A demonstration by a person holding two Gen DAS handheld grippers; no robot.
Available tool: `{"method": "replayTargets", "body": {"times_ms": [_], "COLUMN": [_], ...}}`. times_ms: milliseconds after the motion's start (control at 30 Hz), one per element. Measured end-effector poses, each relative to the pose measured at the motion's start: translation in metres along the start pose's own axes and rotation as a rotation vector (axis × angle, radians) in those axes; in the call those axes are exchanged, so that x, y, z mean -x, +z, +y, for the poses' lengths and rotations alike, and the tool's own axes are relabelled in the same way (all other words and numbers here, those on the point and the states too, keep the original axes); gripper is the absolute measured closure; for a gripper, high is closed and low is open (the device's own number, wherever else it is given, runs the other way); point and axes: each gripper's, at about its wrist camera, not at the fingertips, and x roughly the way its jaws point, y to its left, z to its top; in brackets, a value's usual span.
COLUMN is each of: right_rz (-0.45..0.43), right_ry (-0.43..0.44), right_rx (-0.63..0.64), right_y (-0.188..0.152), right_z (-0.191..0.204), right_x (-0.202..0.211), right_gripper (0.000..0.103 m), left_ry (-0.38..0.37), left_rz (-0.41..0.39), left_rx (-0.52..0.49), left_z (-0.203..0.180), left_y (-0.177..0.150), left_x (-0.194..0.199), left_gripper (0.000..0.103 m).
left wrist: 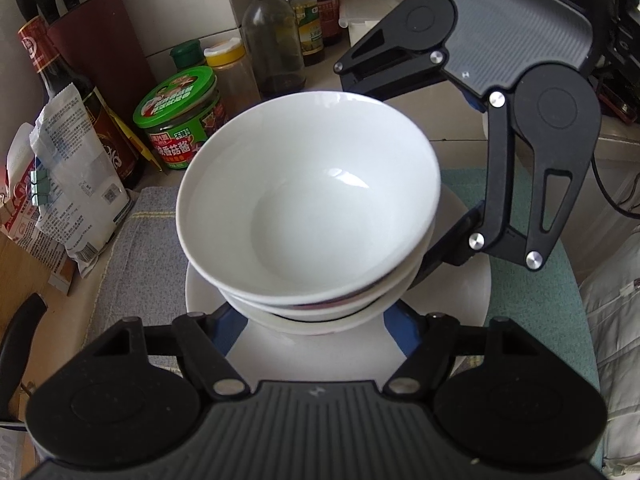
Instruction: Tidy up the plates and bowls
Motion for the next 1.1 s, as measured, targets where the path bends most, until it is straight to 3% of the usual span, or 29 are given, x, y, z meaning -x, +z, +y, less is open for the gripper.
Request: {"method": "replayTargets", "body": {"times_ms": [67, 133, 400, 600, 800, 1000, 1100], "right_rz": [-0.040, -0.052, -0.022, 0.019, 0.078, 0.098, 0.084], "right_ry": [0.009, 0.017, 0.016, -0.107, -0.257, -0.384, -0.409], "right_rx": [-0.027, -0.044, -0.030, -0.083, -0.276, -0.547, -0.655], "right_y": [0.001, 0.002, -0.002, -0.007, -0.010, -0.013, -0.015], "right_z": [-0.002, -0.005, -0.001, 0.022, 0.064, 0.105, 0.120], "right_x": [0.005, 0.008, 0.005, 0.012, 0.033, 0.072, 0.088], "right_gripper": [0.000, 0.000, 0.000, 0.000, 0.000, 0.000, 0.000], "left_ry": [0.010, 0.047, 0.211, 0.323, 0.454, 0.446, 0.457], "left_rz": [-0.024, -0.052, -0.142, -0.202, -0.159, -0.141, -0.108], "left_rx": [0.013, 0.029, 0.287, 0.442, 0.629, 0.900, 0.919], "left_z": [-0.002, -0.004, -0.016, -0.048, -0.082, -0.101, -0.111], "left_y": [-0.002, -0.005, -0.029, -0.057, -0.062, -0.065, -0.063], "left_x": [0.004, 0.010, 0.052, 0.082, 0.101, 0.138, 0.149], "left_gripper": [0.021, 0.010, 0.003, 0.001, 0.001, 0.001, 0.001]}}
